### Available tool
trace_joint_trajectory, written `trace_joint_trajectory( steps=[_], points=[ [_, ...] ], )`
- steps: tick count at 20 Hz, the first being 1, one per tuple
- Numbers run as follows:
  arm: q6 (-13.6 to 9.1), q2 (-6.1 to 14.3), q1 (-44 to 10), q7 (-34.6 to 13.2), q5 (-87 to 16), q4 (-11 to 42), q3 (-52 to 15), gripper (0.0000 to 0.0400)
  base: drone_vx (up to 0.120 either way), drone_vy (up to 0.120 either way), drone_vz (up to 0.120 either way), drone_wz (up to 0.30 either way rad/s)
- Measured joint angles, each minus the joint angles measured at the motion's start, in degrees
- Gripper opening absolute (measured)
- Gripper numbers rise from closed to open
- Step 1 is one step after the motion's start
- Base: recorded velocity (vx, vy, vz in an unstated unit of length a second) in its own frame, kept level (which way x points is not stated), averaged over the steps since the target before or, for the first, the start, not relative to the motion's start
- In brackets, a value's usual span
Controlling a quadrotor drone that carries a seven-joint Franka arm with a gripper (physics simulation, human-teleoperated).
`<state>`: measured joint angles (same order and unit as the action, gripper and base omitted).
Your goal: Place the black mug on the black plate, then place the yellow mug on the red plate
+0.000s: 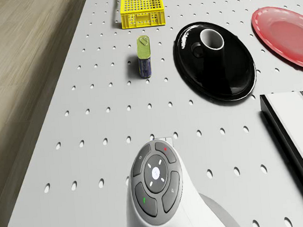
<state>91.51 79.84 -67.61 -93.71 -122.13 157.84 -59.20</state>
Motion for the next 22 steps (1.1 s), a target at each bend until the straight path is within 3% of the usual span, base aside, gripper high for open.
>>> trace_joint_trajectory(
  steps=[12,22],
  points=[
    [3.4,-1.5,-2.2,-0.2,-6.5,-4.4,6.7,0.0400,0.000,0.000,0.000,0.000],
    [3.1,-4.0,-3.8,0.0,-7.9,-7.3,7.4,0.0400,0.000,0.000,0.000,0.000]
  ],
)
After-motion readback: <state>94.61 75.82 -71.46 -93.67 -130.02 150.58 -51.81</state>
